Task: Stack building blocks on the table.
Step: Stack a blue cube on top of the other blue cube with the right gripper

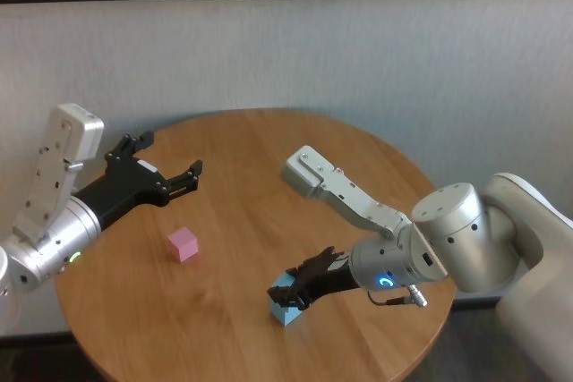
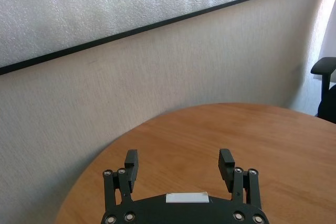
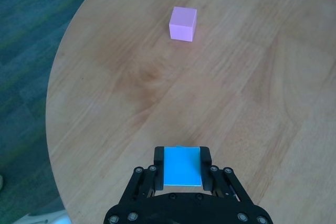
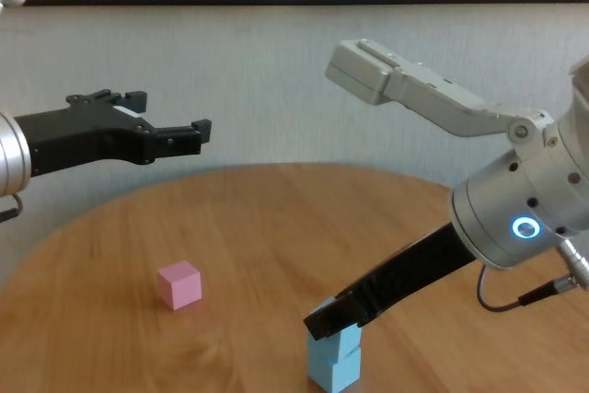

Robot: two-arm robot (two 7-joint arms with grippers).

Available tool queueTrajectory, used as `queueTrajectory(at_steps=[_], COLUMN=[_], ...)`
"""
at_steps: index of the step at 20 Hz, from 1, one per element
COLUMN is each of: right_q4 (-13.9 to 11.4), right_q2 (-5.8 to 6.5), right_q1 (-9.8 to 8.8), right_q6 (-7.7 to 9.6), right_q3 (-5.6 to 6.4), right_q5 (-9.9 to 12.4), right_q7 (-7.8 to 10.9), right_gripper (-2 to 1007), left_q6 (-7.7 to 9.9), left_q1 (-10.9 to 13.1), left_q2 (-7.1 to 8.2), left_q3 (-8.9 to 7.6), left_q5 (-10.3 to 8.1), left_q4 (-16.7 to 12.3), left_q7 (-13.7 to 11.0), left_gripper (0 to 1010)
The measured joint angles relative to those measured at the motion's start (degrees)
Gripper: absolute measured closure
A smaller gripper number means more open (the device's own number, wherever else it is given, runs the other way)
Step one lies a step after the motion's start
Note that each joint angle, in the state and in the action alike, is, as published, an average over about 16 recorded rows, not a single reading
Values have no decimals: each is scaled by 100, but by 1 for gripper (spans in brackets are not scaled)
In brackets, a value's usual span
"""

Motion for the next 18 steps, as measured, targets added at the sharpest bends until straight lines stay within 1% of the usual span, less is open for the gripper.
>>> queueTrajectory(at_steps=[6,12,15,18], right_q4=[58,84,80,74], right_q2=[-1,-3,-4,-5], right_q1=[52,66,63,59], right_q6=[-12,-30,-30,-29], right_q3=[-45,-58,-54,-50], right_q5=[-2,-5,-6,-7], right_q7=[18,26,25,24], right_gripper=[636,625,594,537], left_q6=[0,0,0,0], left_q1=[0,0,0,0], left_q2=[0,0,0,0], left_q3=[0,0,0,0], left_q5=[0,0,0,0], left_q4=[0,0,0,0], left_q7=[0,0,0,0], left_gripper=[8,8,8,8])
